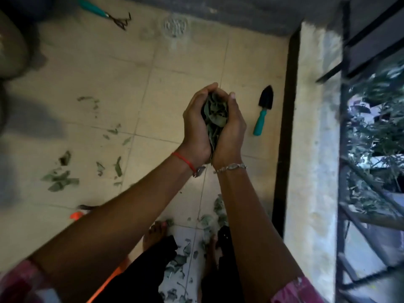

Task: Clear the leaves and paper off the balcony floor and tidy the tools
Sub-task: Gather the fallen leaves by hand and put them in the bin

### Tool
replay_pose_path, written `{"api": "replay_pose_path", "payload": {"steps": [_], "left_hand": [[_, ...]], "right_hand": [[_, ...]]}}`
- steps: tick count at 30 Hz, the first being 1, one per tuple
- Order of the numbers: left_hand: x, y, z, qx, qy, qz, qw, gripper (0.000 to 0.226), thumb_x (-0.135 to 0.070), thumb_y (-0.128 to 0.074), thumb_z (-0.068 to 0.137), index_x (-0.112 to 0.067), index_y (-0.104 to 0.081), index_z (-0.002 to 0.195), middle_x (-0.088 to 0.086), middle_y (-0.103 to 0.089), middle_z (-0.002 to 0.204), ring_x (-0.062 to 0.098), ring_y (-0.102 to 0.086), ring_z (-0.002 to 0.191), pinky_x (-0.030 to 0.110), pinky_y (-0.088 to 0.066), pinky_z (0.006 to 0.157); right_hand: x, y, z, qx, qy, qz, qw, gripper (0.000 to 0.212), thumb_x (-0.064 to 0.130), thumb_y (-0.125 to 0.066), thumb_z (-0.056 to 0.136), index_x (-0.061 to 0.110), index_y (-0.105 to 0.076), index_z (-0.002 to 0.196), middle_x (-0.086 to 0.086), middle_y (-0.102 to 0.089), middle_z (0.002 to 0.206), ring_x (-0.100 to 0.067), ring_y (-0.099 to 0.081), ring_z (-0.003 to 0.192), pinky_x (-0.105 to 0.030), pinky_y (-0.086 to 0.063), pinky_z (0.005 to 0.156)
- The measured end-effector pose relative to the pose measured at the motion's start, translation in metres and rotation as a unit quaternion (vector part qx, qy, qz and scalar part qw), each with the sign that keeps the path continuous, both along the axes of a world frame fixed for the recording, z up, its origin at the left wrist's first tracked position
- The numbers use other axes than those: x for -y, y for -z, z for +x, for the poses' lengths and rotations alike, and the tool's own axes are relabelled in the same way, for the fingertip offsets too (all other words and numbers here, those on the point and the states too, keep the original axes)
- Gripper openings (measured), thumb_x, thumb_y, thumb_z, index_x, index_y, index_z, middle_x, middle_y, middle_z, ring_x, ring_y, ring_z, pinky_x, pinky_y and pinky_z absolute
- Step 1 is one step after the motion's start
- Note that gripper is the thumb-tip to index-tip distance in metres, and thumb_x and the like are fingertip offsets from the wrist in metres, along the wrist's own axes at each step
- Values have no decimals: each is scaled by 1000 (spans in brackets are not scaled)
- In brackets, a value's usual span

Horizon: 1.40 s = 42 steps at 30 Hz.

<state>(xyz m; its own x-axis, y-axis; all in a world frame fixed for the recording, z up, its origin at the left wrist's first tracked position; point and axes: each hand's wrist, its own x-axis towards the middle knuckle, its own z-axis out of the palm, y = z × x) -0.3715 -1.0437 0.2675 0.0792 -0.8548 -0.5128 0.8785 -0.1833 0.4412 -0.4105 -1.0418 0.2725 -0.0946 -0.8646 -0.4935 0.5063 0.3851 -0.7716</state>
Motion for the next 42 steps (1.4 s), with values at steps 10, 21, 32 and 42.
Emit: {"api": "replay_pose_path", "payload": {"steps": [10, 21, 32, 42], "left_hand": [[-16, -369, 28, 173, -36, -53, 983, 29, -29, -45, 94, -14, -59, 114, 3, -62, 108, 14, -58, 100, 27, -47, 89], [-114, -594, 69, 133, -271, -120, 946, 27, -17, -36, 99, -12, -62, 99, 4, -64, 100, 14, -61, 94, 22, -49, 78], [-303, -667, 116, 76, -561, -104, 818, 24, -18, -42, 95, -12, -62, 84, 3, -65, 72, 16, -62, 72, 24, -51, 73], [-515, -650, 139, 51, -737, -71, 670, 26, -21, -42, 96, -14, -62, 82, 0, -67, 66, 13, -65, 62, 22, -55, 64]], "right_hand": [[-11, -373, 30, 14, -50, -72, 996, 24, 15, -48, 96, 1, -67, 98, -11, -68, 102, -19, -64, 96, -32, -52, 89], [-102, -593, 69, 5, -214, -201, 956, 21, 15, -52, 95, 13, -70, 84, 0, -70, 90, -14, -65, 92, -27, -52, 84], [-271, -658, 134, 89, -478, -181, 855, 24, 9, -49, 95, -4, -68, 100, -8, -70, 95, -10, -66, 87, -19, -53, 78], [-477, -641, 174, 138, -672, -75, 724, 23, 8, -50, 94, -7, -67, 99, -5, -71, 78, -13, -67, 74, -25, -57, 73]]}}
